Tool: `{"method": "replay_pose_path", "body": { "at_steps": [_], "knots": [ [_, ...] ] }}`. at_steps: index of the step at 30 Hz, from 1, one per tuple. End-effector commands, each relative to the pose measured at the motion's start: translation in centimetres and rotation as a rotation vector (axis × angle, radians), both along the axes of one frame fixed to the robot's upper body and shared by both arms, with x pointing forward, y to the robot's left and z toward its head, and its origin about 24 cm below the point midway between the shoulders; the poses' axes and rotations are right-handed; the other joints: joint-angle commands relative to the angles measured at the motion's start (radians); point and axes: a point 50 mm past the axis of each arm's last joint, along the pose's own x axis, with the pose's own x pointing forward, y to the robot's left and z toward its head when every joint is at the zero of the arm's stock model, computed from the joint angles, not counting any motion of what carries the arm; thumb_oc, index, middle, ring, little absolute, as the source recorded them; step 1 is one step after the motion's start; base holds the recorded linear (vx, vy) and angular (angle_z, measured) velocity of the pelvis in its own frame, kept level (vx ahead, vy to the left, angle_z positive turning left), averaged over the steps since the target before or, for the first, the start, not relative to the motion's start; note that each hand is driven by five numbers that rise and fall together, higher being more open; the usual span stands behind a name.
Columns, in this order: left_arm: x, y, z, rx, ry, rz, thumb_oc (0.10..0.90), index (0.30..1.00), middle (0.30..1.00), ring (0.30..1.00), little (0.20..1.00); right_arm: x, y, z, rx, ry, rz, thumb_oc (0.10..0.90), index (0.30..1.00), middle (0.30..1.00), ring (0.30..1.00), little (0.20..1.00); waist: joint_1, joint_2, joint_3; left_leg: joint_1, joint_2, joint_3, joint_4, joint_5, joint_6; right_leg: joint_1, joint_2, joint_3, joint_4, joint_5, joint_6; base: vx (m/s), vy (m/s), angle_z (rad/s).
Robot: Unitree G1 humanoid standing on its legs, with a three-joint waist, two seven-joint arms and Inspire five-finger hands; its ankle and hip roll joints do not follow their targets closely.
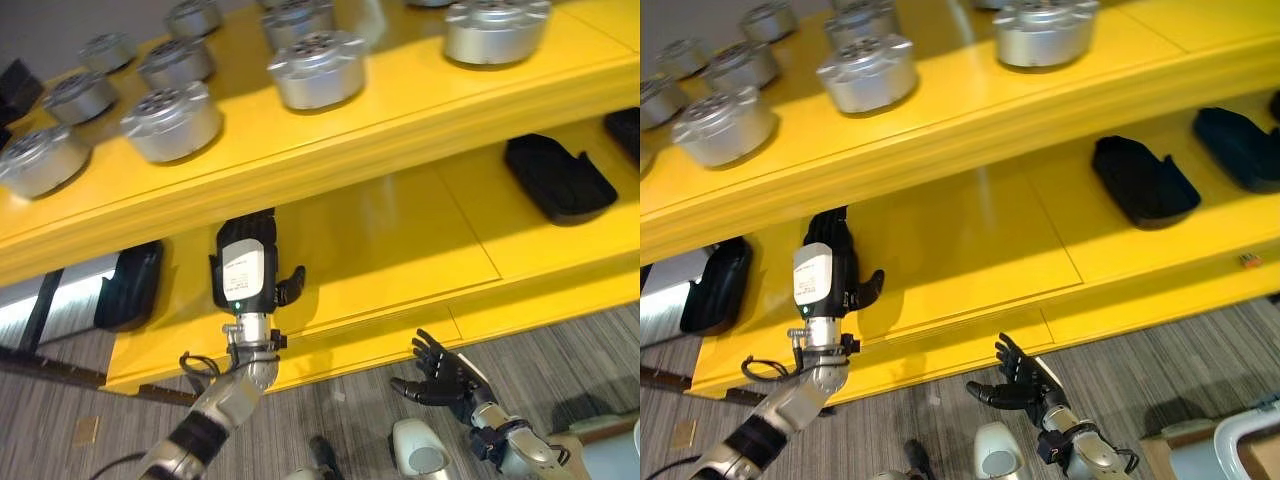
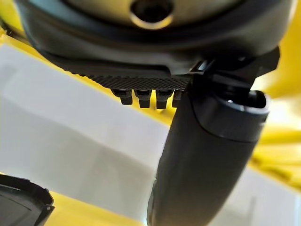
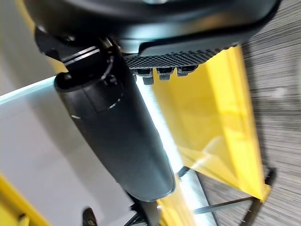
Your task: Move parts from the plastic box to the shelf.
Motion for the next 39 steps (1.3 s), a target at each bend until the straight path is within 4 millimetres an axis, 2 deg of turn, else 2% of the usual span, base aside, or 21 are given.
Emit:
{"method": "replay_pose_path", "body": {
  "at_steps": [1,4,5,10,11,13,14,15,16,17,18,20,22,24,26,29,30,33,34,35,39],
  "knots": [
    [0.5,1.7,4.4,0.011,-0.195,-0.098,0.900,1.000,1.000,1.000,1.000,2.7,2.8,5.5,0.153,-0.367,-0.027,0.900,1.000,1.000,1.000,1.000,-0.004,-0.067,-0.114,0.005,0.013,-0.063,-0.008,-0.075,-0.006,0.127,-0.047,-0.041,-0.221,0.066,0.065,-0.16,0.064,0.17],
    [-0.6,1.1,3.8,-0.005,-0.130,-0.189,0.900,1.000,1.000,1.000,1.000,3.1,2.1,6.3,0.146,-0.435,-0.122,0.900,1.000,1.000,1.000,1.000,0.022,-0.081,-0.132,0.018,0.023,-0.072,-0.045,-0.067,-0.007,0.154,-0.051,-0.046,-0.287,0.099,0.075,-0.09,0.036,0.21],
    [-1.2,1.1,3.0,-0.037,-0.053,-0.226,0.900,1.000,1.000,1.000,1.000,3.3,1.5,6.9,0.139,-0.482,-0.210,0.900,1.000,1.000,1.000,1.000,0.036,-0.092,-0.144,0.030,0.025,-0.073,-0.068,-0.066,-0.007,0.171,-0.055,-0.050,-0.330,0.123,0.086,-0.10,0.087,0.13],
    [-2.9,0.8,0.4,-0.035,0.118,-0.300,0.900,1.000,1.000,1.000,1.000,3.8,-0.6,8.6,0.049,-0.590,-0.516,0.900,1.000,1.000,1.000,1.000,0.052,-0.114,-0.162,0.060,0.023,-0.040,-0.080,-0.090,-0.003,0.188,-0.082,-0.058,-0.404,0.191,0.127,-0.05,0.159,-0.01],
    [-3.3,1.0,-0.4,-0.037,0.161,-0.298,0.900,1.000,1.000,1.000,1.000,4.0,-1.7,9.3,-0.006,-0.633,-0.662,0.900,1.000,1.000,1.000,1.000,0.060,-0.125,-0.172,0.067,0.022,-0.011,-0.080,-0.104,0.001,0.199,-0.100,-0.074,-0.437,0.217,0.149,-0.03,0.222,-0.15],
    [-3.4,1.4,-0.6,-0.036,0.193,-0.294,0.900,1.000,1.000,1.000,1.000,4.0,-2.9,9.7,-0.039,-0.650,-0.769,0.900,1.000,1.000,1.000,1.000,0.063,-0.133,-0.176,0.070,0.019,0.008,-0.080,-0.112,0.006,0.203,-0.114,-0.083,-0.451,0.233,0.164,-0.02,0.161,-0.36],
    [-3.4,1.4,-0.6,-0.036,0.193,-0.295,0.900,1.000,1.000,1.000,1.000,4.0,-2.9,9.7,-0.039,-0.651,-0.770,0.900,1.000,1.000,1.000,1.000,0.065,-0.134,-0.176,0.071,0.018,0.009,-0.080,-0.113,0.007,0.203,-0.114,-0.082,-0.452,0.234,0.164,-0.01,0.142,-0.48],
    [-3.4,1.7,-0.7,-0.018,0.208,-0.290,0.900,1.000,1.000,1.000,1.000,3.7,-4.0,9.9,-0.070,-0.662,-0.864,0.900,1.000,1.000,1.000,1.000,0.065,-0.140,-0.176,0.074,0.015,0.021,-0.080,-0.119,0.012,0.205,-0.122,-0.084,-0.458,0.242,0.173,0.00,0.102,-0.41],
    [-3.4,1.8,-0.7,-0.014,0.213,-0.289,0.900,1.000,1.000,1.000,1.000,3.7,-4.2,9.9,-0.077,-0.660,-0.885,0.900,1.000,1.000,1.000,1.000,0.066,-0.142,-0.176,0.075,0.014,0.023,-0.080,-0.120,0.013,0.205,-0.123,-0.084,-0.459,0.244,0.174,0.01,0.220,-0.23],
    [-3.6,2.7,-1.0,0.000,0.243,-0.279,0.900,1.000,1.000,1.000,1.000,3.0,-6.1,9.4,-0.115,-0.617,-1.024,0.900,1.000,1.000,1.000,1.000,0.062,-0.152,-0.176,0.081,0.004,0.042,-0.080,-0.130,0.022,0.204,-0.134,-0.081,-0.464,0.263,0.190,0.00,0.196,-0.14],
    [-3.7,3.1,-0.7,0.019,0.243,-0.289,0.900,1.000,1.000,1.000,1.000,2.3,-7.1,8.9,-0.132,-0.586,-1.114,0.900,1.000,1.000,1.000,1.000,0.059,-0.159,-0.171,0.083,-0.001,0.054,-0.080,-0.135,0.032,0.197,-0.141,-0.082,-0.467,0.280,0.202,0.01,0.212,-0.11],
    [-3.8,3.3,-0.5,0.026,0.246,-0.304,0.900,1.000,1.000,1.000,1.000,1.7,-7.8,8.4,-0.135,-0.551,-1.192,0.900,1.000,1.000,1.000,1.000,0.057,-0.165,-0.166,0.085,-0.005,0.068,-0.080,-0.139,0.040,0.188,-0.147,-0.079,-0.470,0.298,0.213,0.00,0.109,-0.21],
    [-3.9,3.6,0.1,0.041,0.255,-0.329,0.900,1.000,1.000,1.000,1.000,0.1,-9.6,7.1,-0.139,-0.467,-1.312,0.900,1.000,1.000,1.000,1.000,0.044,-0.179,-0.151,0.094,-0.014,0.099,-0.080,-0.154,0.052,0.175,-0.162,-0.076,-0.508,0.357,0.238,0.03,0.105,-0.27],
    [-4.0,3.7,0.3,0.045,0.257,-0.335,0.900,1.000,1.000,1.000,1.000,-0.2,-9.9,6.8,-0.151,-0.448,-1.337,0.900,1.000,1.000,1.000,1.000,0.043,-0.184,-0.147,0.093,-0.013,0.118,-0.080,-0.150,0.051,0.163,-0.167,-0.077,-0.524,0.386,0.244,0.00,0.067,-0.42],
    [-4.0,3.8,0.2,0.035,0.272,-0.317,0.900,1.000,1.000,1.000,1.000,-0.6,-10.6,6.6,-0.187,-0.431,-1.367,0.900,1.000,1.000,1.000,1.000,0.040,-0.189,-0.134,0.099,0.000,0.180,-0.080,-0.151,0.042,0.128,-0.178,-0.133,-0.531,0.426,0.261,-0.04,0.072,-0.59],
    [-4.3,4.6,-0.1,0.026,0.276,-0.236,0.900,1.000,1.000,1.000,1.000,0.4,-11.2,6.9,-0.210,-0.423,-1.313,0.900,1.000,1.000,1.000,1.000,0.073,-0.194,-0.112,0.119,0.039,0.310,-0.080,-0.153,0.008,0.089,-0.204,-0.338,-0.527,0.477,0.267,-0.16,0.044,-0.90],
    [-4.3,4.7,-0.2,0.028,0.274,-0.225,0.900,1.000,1.000,1.000,1.000,0.6,-11.5,7.0,-0.207,-0.412,-1.330,0.900,1.000,1.000,1.000,1.000,0.076,-0.197,-0.107,0.117,0.045,0.330,-0.080,-0.149,0.005,0.078,-0.214,-0.368,-0.522,0.502,0.267,-0.30,0.011,-2.44],
    [-4.2,5.3,-0.7,0.042,0.286,-0.181,0.900,1.000,1.000,1.000,1.000,-0.3,-12.4,5.8,-0.224,-0.353,-1.392,0.900,1.000,1.000,1.000,1.000,0.079,-0.198,-0.107,0.089,0.032,0.351,-0.080,-0.146,0.039,0.075,-0.224,-0.357,-0.406,0.472,0.267,-0.17,-0.007,-1.49],
    [-4.1,5.5,-0.9,0.045,0.292,-0.165,0.900,1.000,1.000,1.000,1.000,-0.6,-12.6,5.4,-0.237,-0.336,-1.408,0.900,1.000,1.000,1.000,1.000,0.083,-0.193,-0.110,0.078,0.026,0.350,-0.079,-0.143,0.052,0.084,-0.226,-0.346,-0.354,0.435,0.258,-0.17,-0.151,-0.41],
    [-4.1,6.1,-1.1,0.029,0.301,-0.130,0.900,1.000,1.000,1.000,1.000,-1.1,-13.0,5.1,-0.240,-0.315,-1.435,0.900,1.000,1.000,1.000,1.000,0.091,-0.182,-0.114,0.055,0.023,0.348,-0.071,-0.139,0.072,0.113,-0.233,-0.331,-0.287,0.387,0.229,-0.23,-0.262,-0.39],
    [-4.2,7.2,-0.8,-0.022,0.267,-0.050,0.900,1.000,1.000,1.000,1.000,-0.8,-13.2,5.2,-0.210,-0.313,-1.486,0.900,1.000,1.000,1.000,1.000,0.115,-0.175,-0.111,-0.008,0.044,0.370,0.014,-0.168,0.094,0.154,-0.265,-0.332,-0.216,0.340,0.195,-0.20,-0.331,-0.30]
  ]
}}
